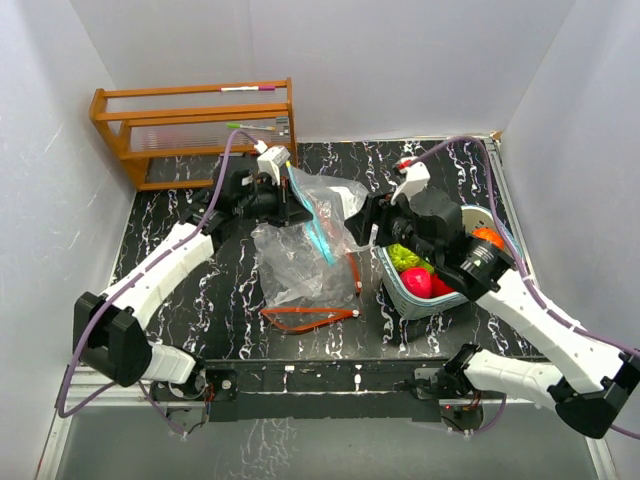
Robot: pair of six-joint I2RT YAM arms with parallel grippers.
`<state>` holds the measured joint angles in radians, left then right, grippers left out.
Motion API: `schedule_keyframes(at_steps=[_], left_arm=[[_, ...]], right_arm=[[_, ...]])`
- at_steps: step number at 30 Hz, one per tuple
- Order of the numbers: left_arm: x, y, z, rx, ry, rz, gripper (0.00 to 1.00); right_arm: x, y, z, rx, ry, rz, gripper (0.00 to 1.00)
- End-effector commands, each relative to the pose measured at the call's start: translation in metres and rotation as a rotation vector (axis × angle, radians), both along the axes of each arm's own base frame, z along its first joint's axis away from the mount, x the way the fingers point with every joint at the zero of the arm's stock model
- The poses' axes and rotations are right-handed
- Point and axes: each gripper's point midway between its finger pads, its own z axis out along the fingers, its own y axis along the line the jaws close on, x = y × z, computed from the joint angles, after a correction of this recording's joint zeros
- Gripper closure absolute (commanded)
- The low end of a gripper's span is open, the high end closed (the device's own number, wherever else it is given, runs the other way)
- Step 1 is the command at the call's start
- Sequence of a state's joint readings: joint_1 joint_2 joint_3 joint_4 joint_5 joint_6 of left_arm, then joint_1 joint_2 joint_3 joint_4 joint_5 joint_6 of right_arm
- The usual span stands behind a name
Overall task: Place the food in the zip-top bag and seal the zipper
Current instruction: Open the zipper of the food storage bag at the center of the board.
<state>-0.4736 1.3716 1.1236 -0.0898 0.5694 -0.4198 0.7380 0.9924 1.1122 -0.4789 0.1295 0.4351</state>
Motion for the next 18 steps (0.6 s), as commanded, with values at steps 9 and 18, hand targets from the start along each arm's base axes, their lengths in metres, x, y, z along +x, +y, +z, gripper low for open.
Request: schedule_keyframes(at_steps=[9,18], left_arm=[[0.020,0.022,0.061,0.230,-0.224,-0.031,1.00],[0.021,0.009,0.022,0.203,-0.079,-0.054,1.00]], right_arm=[[0.021,0.057,0.006,0.056,-0.062,0.171,0.49],[0.027,0.066,0.006,0.087,-0.074,0.161,0.46]])
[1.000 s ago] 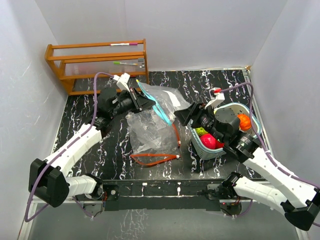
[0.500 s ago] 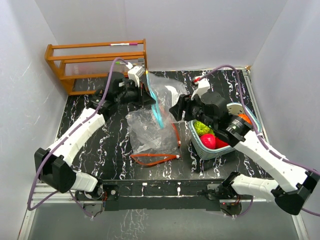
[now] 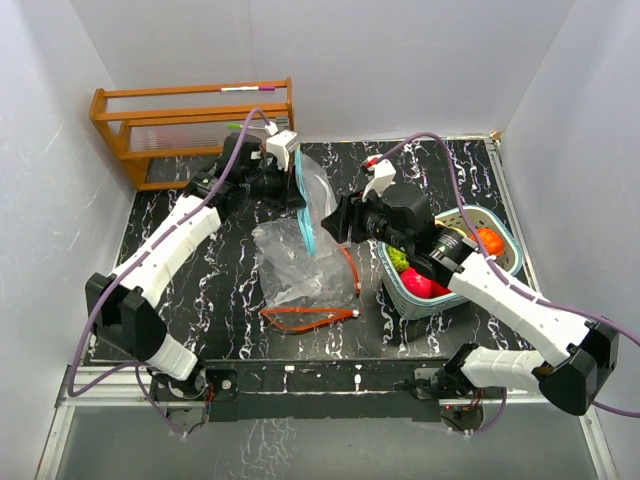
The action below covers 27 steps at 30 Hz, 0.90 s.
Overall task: Place the food in the zip-top bag and seal the zipper
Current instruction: Open the zipper of the food storage bag at the center of the board.
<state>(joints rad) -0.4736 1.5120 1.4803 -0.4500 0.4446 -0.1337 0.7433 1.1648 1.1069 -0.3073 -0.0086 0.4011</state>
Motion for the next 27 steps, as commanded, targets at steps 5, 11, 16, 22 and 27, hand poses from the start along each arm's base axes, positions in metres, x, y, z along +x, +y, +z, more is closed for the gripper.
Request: schedule_keyframes(at_steps=[5,11,16,22,27], left_arm=[[-0.018,-0.019,0.016,-0.140,0.047,-0.069,1.00],[-0.021,-0.021,0.033,-0.172,0.022,-0.087,1.00],[-0.027,-0.024,0.037,-0.204,0.027,-0.107,1.00],[-0.036,-0.030,0.047,-0.264,0.036,-0.150,1.00],[-0.041,-0.028,0.045,-0.259,0.035,-0.160,1.00]], right_arm=[[0.016,0.027,0.017,0.076,-0.069,0.021,0.37],[0.023,0.036,0.001,0.043,-0.041,0.025,0.35],[0.029,0.031,-0.003,0.028,-0.048,-0.024,0.35],[0.035,0.027,-0.006,0.026,-0.056,-0.065,0.44],[0.035,0.025,-0.007,0.032,-0.066,-0.071,0.74]])
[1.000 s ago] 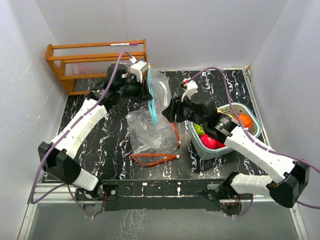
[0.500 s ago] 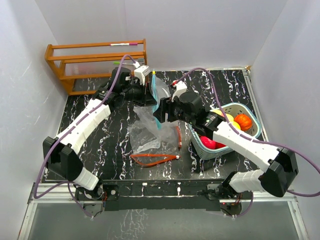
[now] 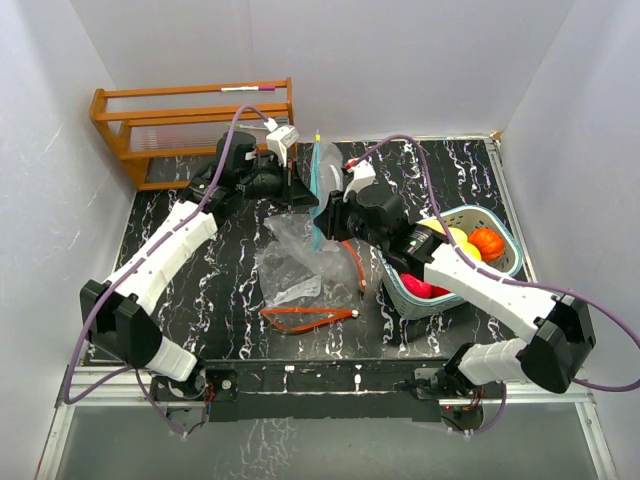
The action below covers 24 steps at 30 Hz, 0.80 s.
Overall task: Place the food in the zip-top bag and seal the zipper
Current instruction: Open the zipper of the food storage bag at the center of the board.
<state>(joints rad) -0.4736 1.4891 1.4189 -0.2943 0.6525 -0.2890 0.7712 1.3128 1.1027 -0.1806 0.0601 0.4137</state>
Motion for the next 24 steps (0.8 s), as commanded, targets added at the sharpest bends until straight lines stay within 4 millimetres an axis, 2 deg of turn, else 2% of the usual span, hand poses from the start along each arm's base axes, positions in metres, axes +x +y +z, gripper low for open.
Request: schedule_keyframes(at_steps=[1,2,4,9,13,16,20,24], left_arm=[[-0.019,0.002,0.020,-0.040,-0.040,-0.041,1.00],[-0.019,0.004,0.018,-0.028,-0.042,-0.032,1.00],[-0.017,0.007,0.013,-0.009,-0.038,-0.018,1.00],[-0.020,0.010,0.011,0.000,-0.040,-0.013,1.00],[-0.017,0.021,0.001,0.075,-0.047,0.031,1.00],[-0.013,0.036,-0.011,0.164,-0.052,0.089,1.00],[0.005,0.070,-0.032,0.345,-0.037,0.265,1.00],[0.016,0.090,-0.047,0.468,-0.008,0.351,1.00]], right_arm=[[0.005,-0.002,0.023,0.058,-0.079,-0.027,0.81],[0.004,-0.002,0.024,0.062,-0.082,-0.024,0.87],[0.004,-0.004,0.025,0.067,-0.090,-0.033,0.92],[0.008,-0.014,0.024,0.062,-0.088,-0.097,0.92],[0.011,-0.033,0.030,0.061,-0.101,-0.191,0.92],[0.010,-0.049,0.036,0.069,-0.118,-0.250,0.92],[0.006,-0.065,0.045,0.085,-0.135,-0.306,0.92],[0.005,-0.078,0.039,0.071,-0.120,-0.363,0.92]])
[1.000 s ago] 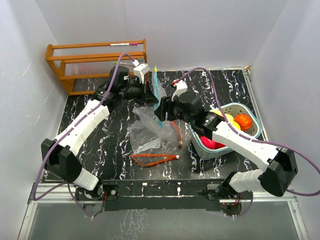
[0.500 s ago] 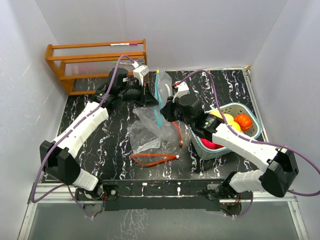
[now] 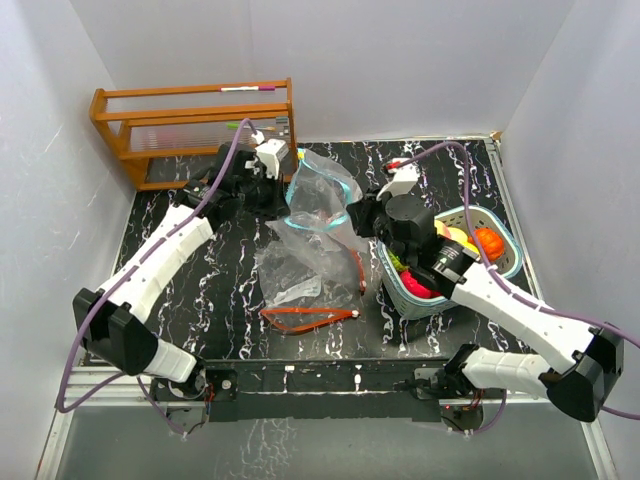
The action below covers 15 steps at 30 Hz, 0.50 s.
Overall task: Place the food in the zip-top bag and seal the zipper
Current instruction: Open the zipper of the food storage bag at the center of the board.
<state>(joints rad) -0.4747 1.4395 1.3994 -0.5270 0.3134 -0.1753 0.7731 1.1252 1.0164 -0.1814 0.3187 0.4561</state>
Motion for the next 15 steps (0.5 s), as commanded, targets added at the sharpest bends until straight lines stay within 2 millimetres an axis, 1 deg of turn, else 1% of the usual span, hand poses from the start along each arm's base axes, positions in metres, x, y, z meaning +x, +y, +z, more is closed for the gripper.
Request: schedule_keyframes(at_steps=[1,5,7,9,12,14,15], left_arm=[[0.010,0.037,-0.004,0.182,-0.011,0.140,1.00],[0.015,0.061,-0.011,0.299,-0.008,0.227,1.00],[0.016,0.069,-0.010,0.333,-0.020,0.249,1.00],[0.017,0.071,-0.007,0.335,-0.038,0.258,1.00],[0.020,0.069,0.003,0.304,-0.064,0.270,1.00],[0.021,0.061,0.011,0.259,-0.088,0.252,1.00],[0.021,0.054,0.016,0.222,-0.100,0.231,1.00]], right_arm=[[0.005,-0.024,0.003,0.023,-0.009,-0.135,0.92],[0.007,-0.058,-0.017,-0.011,0.043,-0.326,0.92],[0.006,-0.068,-0.023,-0.018,0.045,-0.366,0.92],[0.005,-0.073,-0.026,-0.018,0.050,-0.391,0.92],[0.005,-0.074,-0.033,-0.035,0.078,-0.412,0.92],[0.006,-0.071,-0.034,-0.047,0.091,-0.403,0.92],[0.005,-0.068,-0.034,-0.055,0.094,-0.382,0.90]])
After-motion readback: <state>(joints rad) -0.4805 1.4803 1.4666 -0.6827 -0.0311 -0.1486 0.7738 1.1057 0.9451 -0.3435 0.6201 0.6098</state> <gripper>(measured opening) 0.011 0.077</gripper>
